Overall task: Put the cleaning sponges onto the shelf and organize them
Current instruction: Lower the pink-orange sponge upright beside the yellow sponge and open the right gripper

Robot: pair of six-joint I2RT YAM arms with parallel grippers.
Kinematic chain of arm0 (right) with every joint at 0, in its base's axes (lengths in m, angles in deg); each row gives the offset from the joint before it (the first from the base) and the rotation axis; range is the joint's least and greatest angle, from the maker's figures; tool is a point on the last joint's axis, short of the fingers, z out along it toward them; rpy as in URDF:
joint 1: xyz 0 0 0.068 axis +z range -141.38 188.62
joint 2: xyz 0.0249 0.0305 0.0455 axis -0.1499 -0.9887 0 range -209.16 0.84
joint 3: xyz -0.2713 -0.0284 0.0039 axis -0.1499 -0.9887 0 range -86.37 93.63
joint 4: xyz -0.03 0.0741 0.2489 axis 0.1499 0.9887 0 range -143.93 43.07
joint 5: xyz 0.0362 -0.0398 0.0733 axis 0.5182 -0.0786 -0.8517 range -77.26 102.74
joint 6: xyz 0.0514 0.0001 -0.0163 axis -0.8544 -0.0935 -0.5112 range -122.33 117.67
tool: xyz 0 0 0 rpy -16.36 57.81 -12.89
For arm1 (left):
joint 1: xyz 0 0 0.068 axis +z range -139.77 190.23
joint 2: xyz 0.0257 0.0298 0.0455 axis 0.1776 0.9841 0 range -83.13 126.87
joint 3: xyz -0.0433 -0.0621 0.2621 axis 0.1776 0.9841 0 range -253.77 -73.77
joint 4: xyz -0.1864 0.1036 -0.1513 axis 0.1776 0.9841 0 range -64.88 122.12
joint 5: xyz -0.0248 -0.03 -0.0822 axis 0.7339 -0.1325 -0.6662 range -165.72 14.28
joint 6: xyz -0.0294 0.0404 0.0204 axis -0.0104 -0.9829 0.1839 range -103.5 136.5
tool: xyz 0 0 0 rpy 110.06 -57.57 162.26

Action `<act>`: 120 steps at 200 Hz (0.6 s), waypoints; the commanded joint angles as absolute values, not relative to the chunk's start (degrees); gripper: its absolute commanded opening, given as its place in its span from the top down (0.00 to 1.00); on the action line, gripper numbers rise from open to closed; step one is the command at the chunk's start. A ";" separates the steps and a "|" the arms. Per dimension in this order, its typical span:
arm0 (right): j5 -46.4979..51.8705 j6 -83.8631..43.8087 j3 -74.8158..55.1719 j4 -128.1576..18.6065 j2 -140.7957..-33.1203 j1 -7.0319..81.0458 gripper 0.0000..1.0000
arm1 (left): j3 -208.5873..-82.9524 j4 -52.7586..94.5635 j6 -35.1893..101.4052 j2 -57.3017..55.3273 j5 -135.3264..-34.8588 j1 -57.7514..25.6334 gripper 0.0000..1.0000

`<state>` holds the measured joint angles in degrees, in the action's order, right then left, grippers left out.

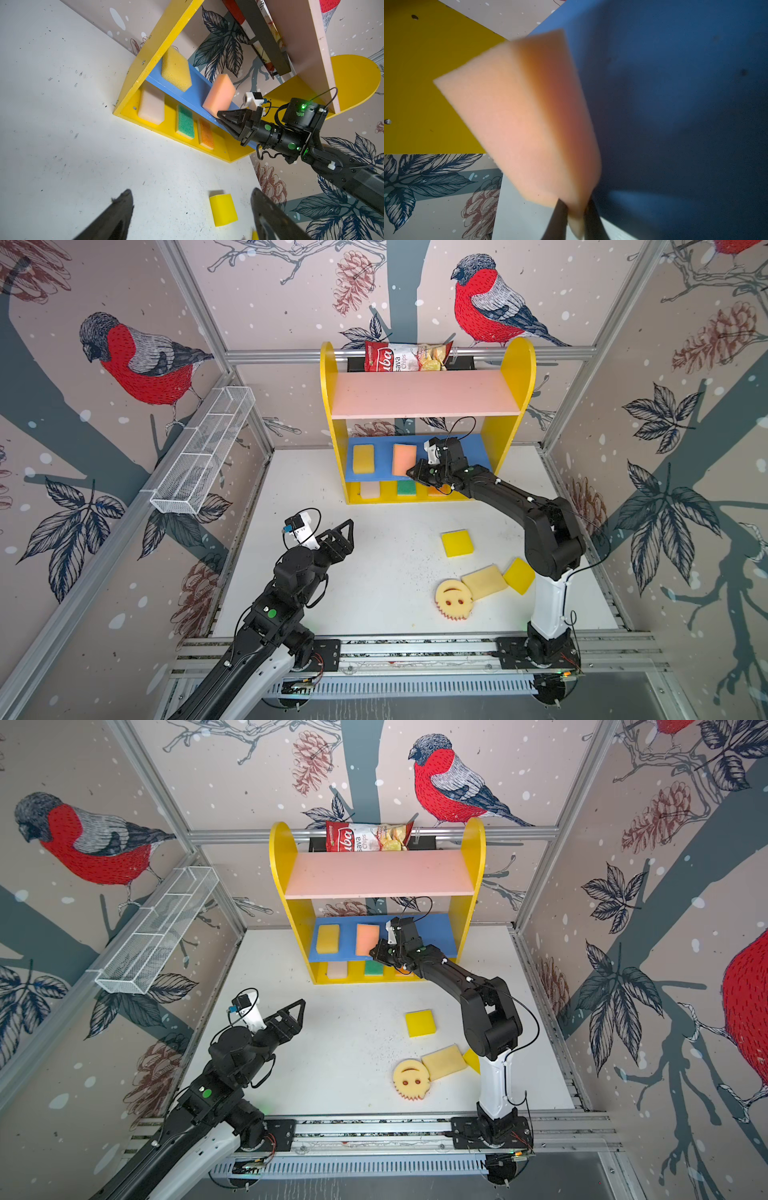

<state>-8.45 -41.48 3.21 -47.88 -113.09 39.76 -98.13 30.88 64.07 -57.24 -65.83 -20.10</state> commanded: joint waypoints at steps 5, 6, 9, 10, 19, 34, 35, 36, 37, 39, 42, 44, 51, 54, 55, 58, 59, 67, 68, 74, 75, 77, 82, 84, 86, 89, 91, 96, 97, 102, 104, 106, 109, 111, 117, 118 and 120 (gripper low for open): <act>-6.86 -43.11 3.28 -47.95 -112.91 39.43 0.84 | -98.52 29.96 63.08 -56.73 -65.36 -20.01 0.12; -6.86 -43.16 3.32 -47.91 -112.94 39.41 0.84 | -98.54 29.96 63.08 -56.70 -65.40 -20.01 0.13; -6.86 -43.17 3.44 -47.88 -113.02 39.39 0.83 | -98.55 29.89 63.08 -56.59 -65.43 -20.03 0.12; -6.82 -43.18 3.49 -47.87 -113.00 39.43 0.83 | -98.55 29.88 63.08 -56.59 -65.48 -20.01 0.13; -6.56 -43.11 3.81 -47.54 -113.23 39.31 0.83 | -98.55 29.87 63.17 -56.34 -65.61 -20.00 0.12; -6.12 -43.11 3.87 -47.59 -113.22 39.19 0.81 | -98.55 29.87 63.26 -56.15 -65.71 -20.07 0.12; -6.10 -43.11 3.79 -47.59 -113.18 39.15 0.80 | -98.55 29.87 63.26 -56.15 -65.75 -20.04 0.13; -6.08 -43.11 3.75 -47.64 -113.21 39.14 0.80 | -98.55 29.87 63.26 -56.10 -65.81 -20.02 0.13; -6.08 -43.11 3.73 -47.62 -113.23 39.13 0.80 | -98.55 29.87 63.26 -56.08 -65.85 -20.06 0.13; -6.07 -43.13 3.74 -47.62 -113.17 39.19 0.79 | -98.55 29.87 63.26 -56.13 -65.87 -20.08 0.13; -6.07 -43.11 3.76 -47.68 -113.20 39.09 0.78 | -98.55 29.93 63.34 -56.08 -65.88 -20.04 0.12; -6.07 -43.11 3.79 -47.77 -113.21 39.05 0.78 | -98.49 29.95 63.28 -56.06 -65.81 -20.08 0.13; -6.08 -43.11 3.72 -47.81 -113.20 39.02 0.75 | -98.43 29.95 63.35 -56.14 -65.87 -20.07 0.13; -6.07 -43.11 3.74 -47.93 -113.19 38.96 0.74 | -98.32 29.90 63.36 -56.19 -65.79 -20.01 0.13; -6.07 -43.07 3.77 -47.90 -113.13 38.99 0.74 | -98.35 29.88 63.35 -56.21 -65.75 -20.01 0.13; -6.03 -43.03 3.83 -47.93 -113.17 38.95 0.73 | -98.31 30.02 63.35 -56.22 -65.74 -20.03 0.12; -6.00 -43.02 3.86 -47.94 -113.20 38.95 0.73 | -98.26 30.03 63.35 -56.23 -65.72 -20.06 0.13; -6.00 -43.07 3.89 -47.95 -113.22 38.95 0.71 | -98.22 30.05 63.42 -56.32 -65.75 -20.08 0.13; -5.99 -43.04 3.93 -47.95 -113.23 38.90 0.70 | -98.21 30.05 63.43 -56.32 -65.77 -20.09 0.13; -5.90 -42.94 3.90 -47.96 -113.19 38.90 0.69 | -98.20 30.04 63.48 -56.31 -65.75 -20.01 0.12; -5.90 -42.94 3.94 -48.00 -113.21 38.88 0.69 | -98.20 30.04 63.50 -56.32 -65.81 -20.05 0.13; -5.89 -42.93 4.01 -48.05 -113.23 38.89 0.69 | -98.16 30.04 63.52 -56.32 -65.82 -20.06 0.13; -5.89 -42.85 4.10 -48.03 -113.25 38.88 0.68 | -98.12 30.04 63.57 -56.31 -65.88 -20.01 0.12; -5.85 -42.85 4.07 -47.97 -113.29 38.93 0.67 | -98.12 30.04 63.60 -56.39 -65.88 -20.03 0.13; -5.86 -42.78 4.13 -47.98 -113.32 38.88 0.67 | -98.07 30.04 63.61 -56.41 -65.81 -20.01 0.13; -5.81 -42.77 4.23 -48.02 -113.30 38.90 0.66 | -98.01 29.96 63.61 -56.33 -65.83 -20.05 0.12; -5.85 -42.72 4.24 -47.90 -113.28 38.89 0.66 | -98.00 30.04 63.57 -56.37 -65.80 -20.08 0.12; -5.83 -42.68 4.37 -47.86 -113.33 38.93 0.66 | -97.99 30.06 63.68 -56.41 -65.88 -20.03 0.13; -5.82 -42.67 4.44 -47.86 -113.33 38.89 0.66 | -97.97 30.05 63.69 -56.41 -65.88 -20.02 0.13; -5.81 -42.62 4.46 -47.76 -113.39 38.87 0.66 | -98.01 30.00 63.70 -56.37 -65.89 -20.00 0.12; -5.81 -42.59 4.49 -47.72 -113.43 38.86 0.66 | -97.98 29.97 63.72 -56.38 -65.84 -20.00 0.13; -5.81 -42.58 4.52 -47.69 -113.42 38.86 0.65 | -97.97 29.98 63.70 -56.40 -65.93 -20.00 0.13; -5.87 -42.58 4.52 -47.61 -113.42 38.86 0.65 | -97.94 29.96 63.78 -56.34 -65.92 -20.01 0.13; -5.82 -42.58 4.55 -47.64 -113.41 38.86 0.65 | -97.94 29.96 63.78 -56.35 -65.95 -20.01 0.13; -5.81 -42.58 4.52 -47.63 -113.48 38.86 0.64 | -97.89 29.98 63.79 -56.40 -65.95 -20.08 0.13; -5.81 -42.58 4.56 -47.61 -113.45 38.86 0.64 | -97.92 29.97 63.79 -56.41 -65.96 -20.04 0.13; -5.85 -42.58 4.58 -47.62 -113.51 38.86 0.64 | -97.93 29.94 63.79 -56.41 -65.92 -20.06 0.12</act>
<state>-6.79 -42.80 4.08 -47.84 -113.15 38.93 -98.09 30.84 64.12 -56.41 -65.94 -20.10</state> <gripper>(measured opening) 0.348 0.874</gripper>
